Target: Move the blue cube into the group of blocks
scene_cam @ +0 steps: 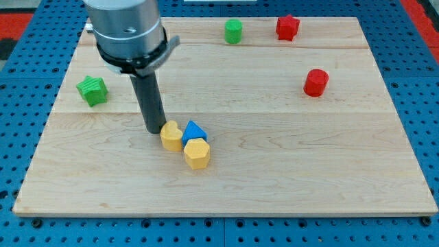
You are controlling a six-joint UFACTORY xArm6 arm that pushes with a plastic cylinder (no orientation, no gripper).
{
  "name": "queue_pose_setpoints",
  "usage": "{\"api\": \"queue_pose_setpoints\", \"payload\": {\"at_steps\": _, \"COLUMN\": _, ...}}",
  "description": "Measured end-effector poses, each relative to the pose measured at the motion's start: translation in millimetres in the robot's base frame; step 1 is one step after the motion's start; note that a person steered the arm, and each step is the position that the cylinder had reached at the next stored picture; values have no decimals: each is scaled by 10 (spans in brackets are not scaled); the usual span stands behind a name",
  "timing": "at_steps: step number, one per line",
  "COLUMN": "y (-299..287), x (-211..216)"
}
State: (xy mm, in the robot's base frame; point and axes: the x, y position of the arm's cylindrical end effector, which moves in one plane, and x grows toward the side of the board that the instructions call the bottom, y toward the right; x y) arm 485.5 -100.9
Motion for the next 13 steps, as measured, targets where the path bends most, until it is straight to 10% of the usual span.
{"api": "queue_pose_setpoints", "payload": {"at_steps": 1, "y": 19, "x": -100}}
{"api": "queue_pose_setpoints", "payload": {"at_steps": 5, "y": -279, "x": -2816}}
{"api": "queue_pose_setpoints", "payload": {"at_steps": 8, "y": -1828, "x": -2901}}
{"api": "queue_pose_setpoints", "payload": {"at_steps": 13, "y": -283, "x": -1965}}
